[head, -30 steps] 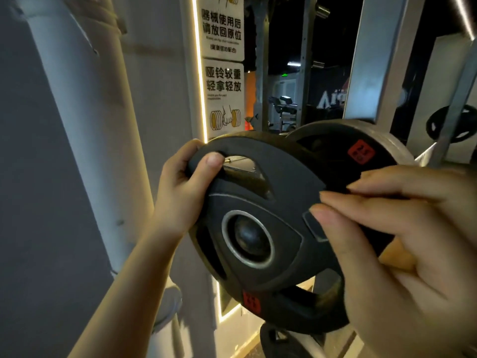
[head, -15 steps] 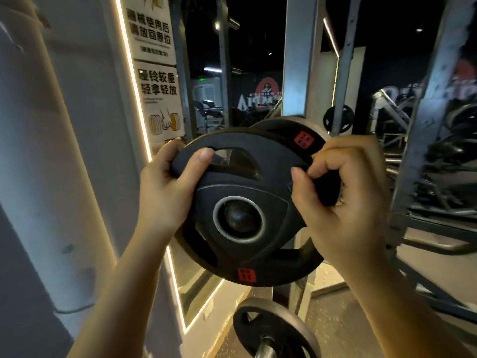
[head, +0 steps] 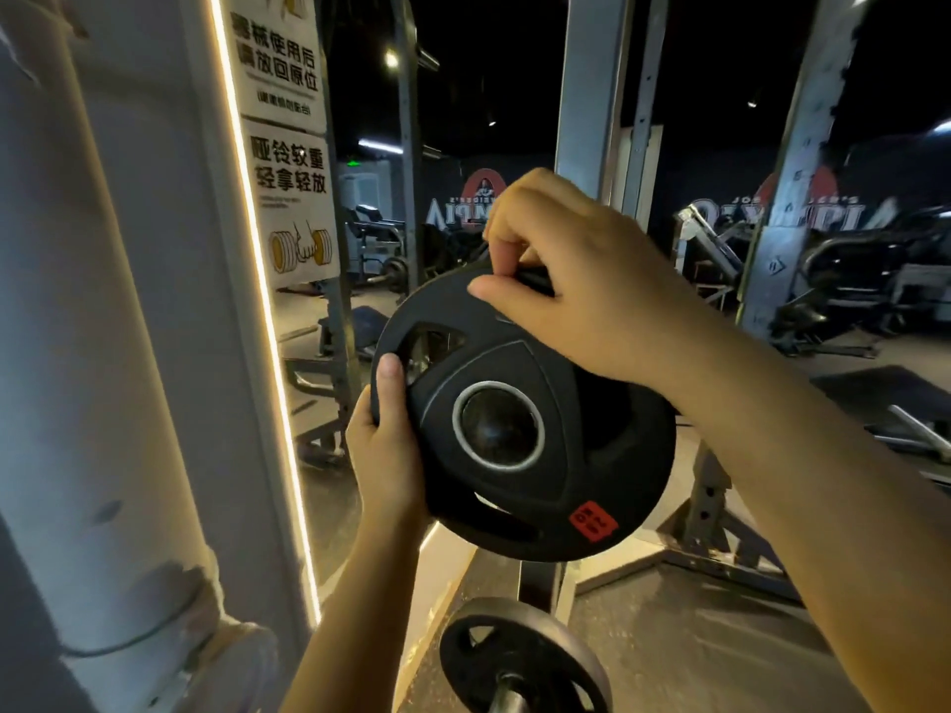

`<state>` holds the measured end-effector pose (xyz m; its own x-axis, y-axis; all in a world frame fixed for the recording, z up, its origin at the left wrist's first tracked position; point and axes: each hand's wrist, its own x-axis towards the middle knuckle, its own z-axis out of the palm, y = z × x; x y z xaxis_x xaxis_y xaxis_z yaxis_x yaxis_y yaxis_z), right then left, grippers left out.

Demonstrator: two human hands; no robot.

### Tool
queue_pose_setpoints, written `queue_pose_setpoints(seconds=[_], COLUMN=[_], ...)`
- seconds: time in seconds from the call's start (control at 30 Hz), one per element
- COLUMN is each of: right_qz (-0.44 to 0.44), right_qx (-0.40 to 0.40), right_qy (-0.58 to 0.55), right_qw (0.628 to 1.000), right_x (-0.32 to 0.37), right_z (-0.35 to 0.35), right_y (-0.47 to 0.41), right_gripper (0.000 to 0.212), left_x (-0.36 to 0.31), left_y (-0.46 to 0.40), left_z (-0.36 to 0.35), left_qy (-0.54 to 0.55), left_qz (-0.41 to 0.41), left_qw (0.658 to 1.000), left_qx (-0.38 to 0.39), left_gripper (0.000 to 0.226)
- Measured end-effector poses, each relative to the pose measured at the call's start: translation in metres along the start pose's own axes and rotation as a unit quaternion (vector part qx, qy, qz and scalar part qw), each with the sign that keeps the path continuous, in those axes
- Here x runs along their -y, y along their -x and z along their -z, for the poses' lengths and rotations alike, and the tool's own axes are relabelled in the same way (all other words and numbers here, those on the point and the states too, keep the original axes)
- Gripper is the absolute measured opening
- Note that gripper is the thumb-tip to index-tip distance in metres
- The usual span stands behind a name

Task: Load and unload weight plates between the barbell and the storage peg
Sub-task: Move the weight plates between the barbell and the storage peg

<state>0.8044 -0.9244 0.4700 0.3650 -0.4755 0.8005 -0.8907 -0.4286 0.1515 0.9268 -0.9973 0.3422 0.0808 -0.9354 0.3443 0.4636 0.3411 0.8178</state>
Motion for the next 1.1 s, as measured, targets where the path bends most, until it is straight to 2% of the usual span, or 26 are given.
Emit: queue_pose_setpoints(seconds=[0.13, 0.27, 0.5, 0.6, 0.73, 0.83, 0.9, 1.0, 1.1], right_qz=[-0.096, -0.131, -0.144, -0.152, -0.174, -0.184, -0.189, -0.188, -0.201], right_qx=[0.074, 0.112, 0.064, -0.007, -0.117, -0.153, -0.157, -0.138, -0.067], right_qy=[-0.006, 0.041, -0.025, -0.064, -0.149, -0.171, -0.171, -0.166, -0.125], right_qw=[0.993, 0.984, 0.987, 0.986, 0.966, 0.956, 0.954, 0.958, 0.969], right_x=[-0.006, -0.010, -0.017, -0.023, -0.026, -0.025, -0.023, -0.023, -0.023], right_z=[0.001, 0.000, -0.001, -0.007, -0.020, -0.025, -0.026, -0.023, -0.014], right_y=[-0.001, 0.002, 0.013, 0.030, 0.060, 0.071, 0.072, 0.071, 0.061], right_gripper=[0.044, 0.047, 0.040, 0.043, 0.034, 0.037, 0.039, 0.038, 0.037], left_x=[0.003, 0.006, 0.005, -0.005, -0.024, -0.033, -0.037, -0.043, -0.041], left_y=[-0.004, -0.009, -0.012, -0.020, -0.038, -0.039, -0.035, -0.030, -0.029], left_z=[-0.006, -0.007, -0.007, -0.006, -0.009, -0.012, -0.013, -0.012, -0.013], left_qy=[-0.009, -0.025, -0.033, -0.084, -0.164, -0.192, -0.194, -0.211, -0.202], left_qz=[-0.017, -0.042, -0.050, -0.088, -0.139, -0.153, -0.148, -0.124, -0.103], left_qw=[1.000, 0.999, 0.998, 0.992, 0.972, 0.961, 0.959, 0.957, 0.964], left_qx=[-0.020, -0.025, -0.016, 0.033, 0.097, 0.129, 0.146, 0.159, 0.139], left_gripper=[0.048, 0.052, 0.041, 0.047, 0.035, 0.052, 0.054, 0.044, 0.032])
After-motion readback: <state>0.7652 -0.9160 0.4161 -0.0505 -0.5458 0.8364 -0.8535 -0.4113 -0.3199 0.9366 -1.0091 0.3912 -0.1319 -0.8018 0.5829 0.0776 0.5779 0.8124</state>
